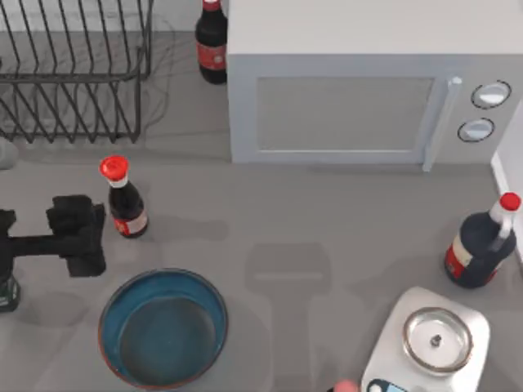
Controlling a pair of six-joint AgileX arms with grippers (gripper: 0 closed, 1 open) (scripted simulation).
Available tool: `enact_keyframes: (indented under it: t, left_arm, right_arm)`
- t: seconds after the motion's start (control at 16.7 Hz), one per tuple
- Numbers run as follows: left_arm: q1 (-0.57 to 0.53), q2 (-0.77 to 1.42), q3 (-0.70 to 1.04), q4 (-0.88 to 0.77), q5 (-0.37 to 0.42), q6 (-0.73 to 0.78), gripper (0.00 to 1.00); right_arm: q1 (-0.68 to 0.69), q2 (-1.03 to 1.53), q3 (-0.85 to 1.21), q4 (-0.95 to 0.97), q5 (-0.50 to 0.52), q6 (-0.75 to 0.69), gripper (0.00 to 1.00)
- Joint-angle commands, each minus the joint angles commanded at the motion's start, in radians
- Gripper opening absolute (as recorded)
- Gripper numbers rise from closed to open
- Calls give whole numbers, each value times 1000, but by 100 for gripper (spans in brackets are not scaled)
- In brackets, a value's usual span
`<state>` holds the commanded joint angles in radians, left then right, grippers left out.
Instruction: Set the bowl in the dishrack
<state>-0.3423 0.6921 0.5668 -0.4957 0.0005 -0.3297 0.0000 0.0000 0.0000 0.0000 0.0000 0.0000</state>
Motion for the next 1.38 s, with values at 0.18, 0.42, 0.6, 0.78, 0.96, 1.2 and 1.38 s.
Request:
enact_keyframes:
  t: [0.18,0.42,0.6,0.78,0.96,1.2,1.38]
  left_arm:
    - [-137,331,220,-206,-2,-131,100]
    - [-302,685,488,-452,-3,-294,100]
    - [-399,885,656,-589,-2,-391,100]
    - [-463,1015,769,-676,0,-453,100]
    - [-484,1053,807,-704,0,-474,100]
    - [-480,1050,804,-701,0,-473,100]
    - [-480,1063,773,-663,0,-471,100]
  right_arm:
    - [0,0,0,0,0,0,100]
    - [0,0,0,0,0,0,100]
    - [0,0,0,0,0,0,100]
    - [0,0,0,0,0,0,100]
    - [0,0,0,0,0,0,100]
    - [0,0,0,0,0,0,100]
    - [0,0,0,0,0,0,100]
